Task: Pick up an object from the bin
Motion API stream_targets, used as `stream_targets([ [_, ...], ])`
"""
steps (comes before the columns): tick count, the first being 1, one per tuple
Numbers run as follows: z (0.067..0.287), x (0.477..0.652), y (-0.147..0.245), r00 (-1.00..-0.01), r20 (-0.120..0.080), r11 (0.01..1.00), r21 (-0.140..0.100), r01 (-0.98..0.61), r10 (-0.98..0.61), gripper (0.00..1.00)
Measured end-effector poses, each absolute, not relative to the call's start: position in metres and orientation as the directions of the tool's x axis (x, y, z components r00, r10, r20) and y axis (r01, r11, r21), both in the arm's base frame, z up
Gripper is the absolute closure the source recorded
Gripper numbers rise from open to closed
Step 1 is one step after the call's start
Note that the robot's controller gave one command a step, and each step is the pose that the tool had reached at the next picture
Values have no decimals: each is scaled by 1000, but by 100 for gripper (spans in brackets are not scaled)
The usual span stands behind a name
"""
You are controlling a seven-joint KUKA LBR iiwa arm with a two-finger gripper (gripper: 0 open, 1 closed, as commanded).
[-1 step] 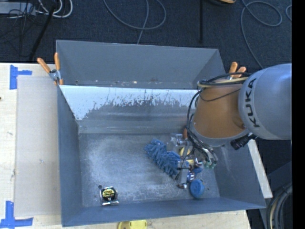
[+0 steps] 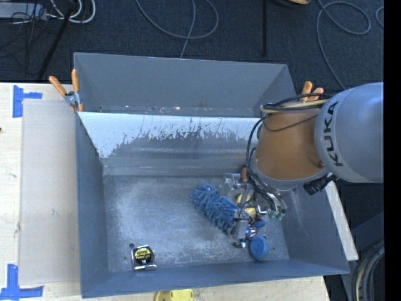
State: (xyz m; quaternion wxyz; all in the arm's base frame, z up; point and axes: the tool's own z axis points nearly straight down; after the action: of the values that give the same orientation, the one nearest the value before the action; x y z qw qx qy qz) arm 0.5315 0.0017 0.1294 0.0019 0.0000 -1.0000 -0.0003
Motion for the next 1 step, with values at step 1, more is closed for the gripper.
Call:
stream_targets([
  [1,105,549,-2,-998,-4,998,1,60,60,0],
])
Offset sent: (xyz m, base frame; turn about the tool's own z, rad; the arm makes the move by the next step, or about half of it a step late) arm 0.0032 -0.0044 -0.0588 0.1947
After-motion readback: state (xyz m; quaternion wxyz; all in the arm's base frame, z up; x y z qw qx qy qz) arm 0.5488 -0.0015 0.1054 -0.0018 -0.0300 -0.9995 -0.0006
